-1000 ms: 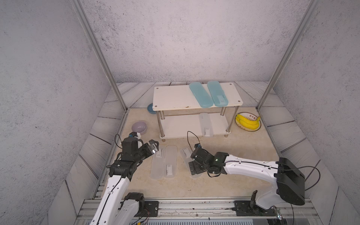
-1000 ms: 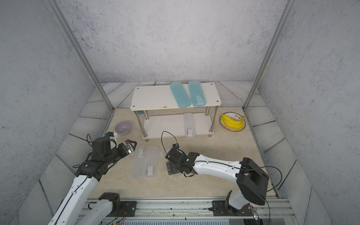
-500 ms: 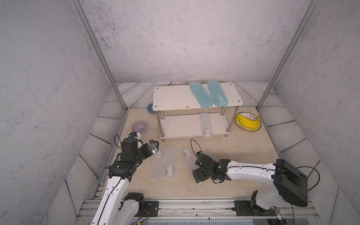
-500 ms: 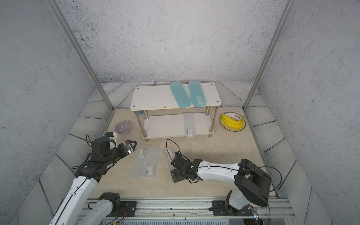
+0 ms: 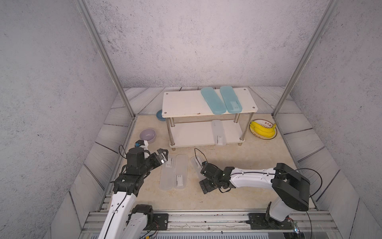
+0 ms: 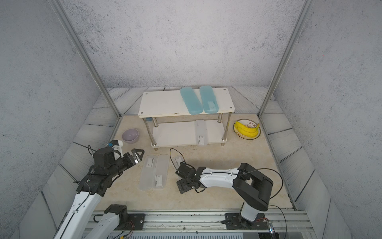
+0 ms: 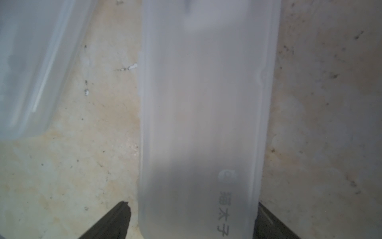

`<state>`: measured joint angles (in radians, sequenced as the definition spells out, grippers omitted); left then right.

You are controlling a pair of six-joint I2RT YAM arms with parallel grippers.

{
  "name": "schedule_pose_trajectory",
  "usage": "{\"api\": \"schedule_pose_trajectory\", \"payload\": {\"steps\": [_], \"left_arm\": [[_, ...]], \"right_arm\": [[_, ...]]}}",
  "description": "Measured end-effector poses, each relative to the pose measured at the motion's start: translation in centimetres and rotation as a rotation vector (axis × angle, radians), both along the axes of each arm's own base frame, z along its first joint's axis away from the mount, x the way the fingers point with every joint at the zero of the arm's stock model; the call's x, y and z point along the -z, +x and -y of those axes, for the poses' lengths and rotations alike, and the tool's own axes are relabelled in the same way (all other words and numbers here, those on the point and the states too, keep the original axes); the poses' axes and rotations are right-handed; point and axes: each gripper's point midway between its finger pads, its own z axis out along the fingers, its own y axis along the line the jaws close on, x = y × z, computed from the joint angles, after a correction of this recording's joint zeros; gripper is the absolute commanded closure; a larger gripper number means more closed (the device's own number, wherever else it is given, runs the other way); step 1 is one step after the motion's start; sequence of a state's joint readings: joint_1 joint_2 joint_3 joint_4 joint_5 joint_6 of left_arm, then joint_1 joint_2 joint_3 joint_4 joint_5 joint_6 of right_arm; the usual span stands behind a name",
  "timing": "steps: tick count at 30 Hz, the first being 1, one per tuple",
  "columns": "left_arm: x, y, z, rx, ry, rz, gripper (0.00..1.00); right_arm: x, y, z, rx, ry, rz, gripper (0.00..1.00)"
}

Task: Place the pencil cases on the shelf according to color
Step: Pick up the pencil case from the center of the board.

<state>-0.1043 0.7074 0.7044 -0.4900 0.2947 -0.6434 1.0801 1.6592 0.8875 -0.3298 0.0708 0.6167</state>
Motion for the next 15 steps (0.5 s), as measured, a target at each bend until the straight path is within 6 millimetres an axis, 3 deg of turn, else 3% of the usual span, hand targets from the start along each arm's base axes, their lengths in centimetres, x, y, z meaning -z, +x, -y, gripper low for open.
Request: {"api": "schedule_pose_trajectory", "payload": {"steps": [15], "left_arm": [[-0.33,-0.18,0.06,0.009,0.005,0.016,0.01]], "right_arm": [[0.32,0.21,0.51,0.044,-0.074,0.010,0.18]]}}
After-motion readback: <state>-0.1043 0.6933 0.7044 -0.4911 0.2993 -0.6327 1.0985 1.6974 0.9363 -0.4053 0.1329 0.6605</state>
